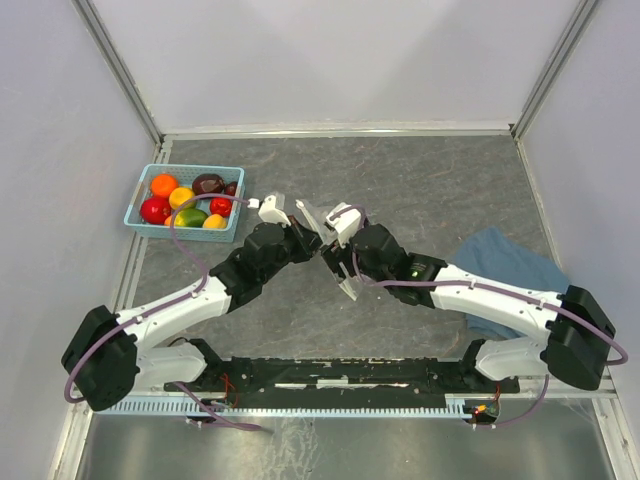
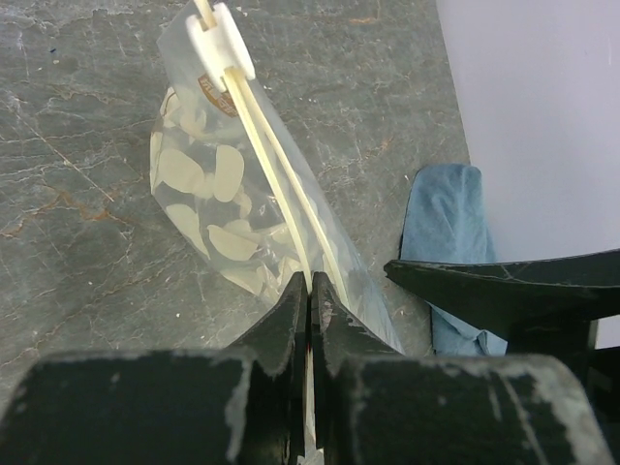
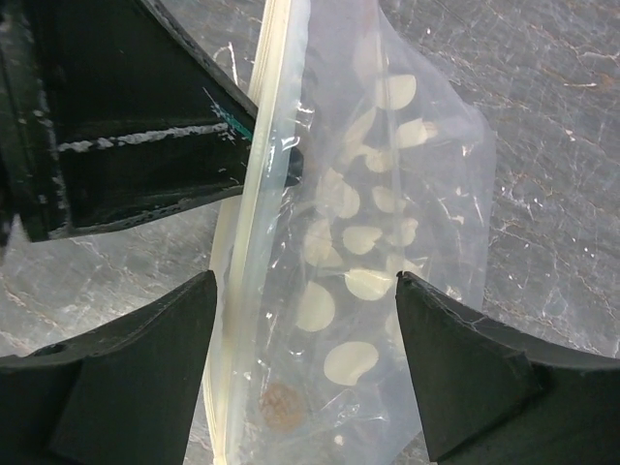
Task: Place the food in the zip-top bag and seal the zipper
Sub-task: Open the zipper of the food storage bag.
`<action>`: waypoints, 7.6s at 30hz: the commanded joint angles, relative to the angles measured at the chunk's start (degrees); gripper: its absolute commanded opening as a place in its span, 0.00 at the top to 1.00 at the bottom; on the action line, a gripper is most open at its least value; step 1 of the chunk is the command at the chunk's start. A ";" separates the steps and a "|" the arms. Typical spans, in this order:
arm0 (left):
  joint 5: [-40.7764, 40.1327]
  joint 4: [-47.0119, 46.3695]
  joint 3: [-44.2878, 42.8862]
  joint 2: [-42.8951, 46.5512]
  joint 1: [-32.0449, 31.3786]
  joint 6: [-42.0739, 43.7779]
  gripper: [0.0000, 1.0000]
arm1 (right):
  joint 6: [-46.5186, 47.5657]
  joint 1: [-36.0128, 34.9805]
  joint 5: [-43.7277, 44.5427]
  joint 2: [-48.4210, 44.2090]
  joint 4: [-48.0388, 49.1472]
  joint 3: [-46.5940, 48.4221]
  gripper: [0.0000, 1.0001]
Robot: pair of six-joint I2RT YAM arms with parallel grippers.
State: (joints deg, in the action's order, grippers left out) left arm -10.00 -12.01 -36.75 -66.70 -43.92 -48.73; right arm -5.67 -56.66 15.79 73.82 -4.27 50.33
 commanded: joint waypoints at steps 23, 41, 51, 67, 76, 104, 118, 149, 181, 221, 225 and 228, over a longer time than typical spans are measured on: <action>-1.14 11.33 -4.30 3.53 -0.94 6.89 0.97 | 3.51 -0.82 19.60 -0.31 -0.04 2.12 0.30; -1.49 18.17 -6.80 5.96 -1.18 9.44 0.97 | 4.71 -0.87 19.44 1.05 -8.99 8.79 0.30; -2.75 16.64 -8.35 5.93 -2.48 7.62 0.97 | -1.48 -0.86 15.32 7.76 -15.43 17.19 0.23; -8.71 18.81 -12.89 3.75 -4.41 6.43 0.97 | -4.56 -2.31 22.62 10.13 -22.20 22.51 0.22; -8.11 22.09 -12.69 4.21 -4.40 7.62 0.97 | -0.60 -2.30 25.89 8.44 -20.69 19.97 0.45; -5.56 11.80 -4.54 5.33 -4.39 -0.46 0.54 | -10.13 -4.26 23.45 8.73 -14.72 17.60 0.98; -10.15 10.08 -1.00 4.36 -4.59 -3.71 0.65 | -10.20 -6.53 32.25 8.42 -11.64 15.14 0.98; -4.26 16.10 -10.14 -2.07 -4.47 8.47 0.97 | 4.72 1.67 22.36 -0.86 -11.89 10.09 0.75; -8.99 18.28 -11.40 -2.03 -3.89 10.67 0.82 | 6.41 5.60 21.56 -1.93 -18.80 14.85 0.98; 0.71 34.84 -15.52 4.02 23.62 13.17 0.12 | 13.16 5.60 37.96 11.10 -13.35 21.55 0.98; -0.17 37.90 -18.58 -0.33 29.56 16.85 0.11 | 12.73 5.60 35.59 11.14 -13.46 21.01 0.99; -1.19 40.54 -22.76 -4.51 33.13 19.88 0.11 | 12.15 5.60 34.09 10.96 -13.56 20.55 0.98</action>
State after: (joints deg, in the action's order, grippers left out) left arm -9.02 25.26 -52.90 -67.46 -14.37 -35.44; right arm 6.50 -51.24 50.83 84.66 -19.92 69.32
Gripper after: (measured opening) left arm 0.886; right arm 0.021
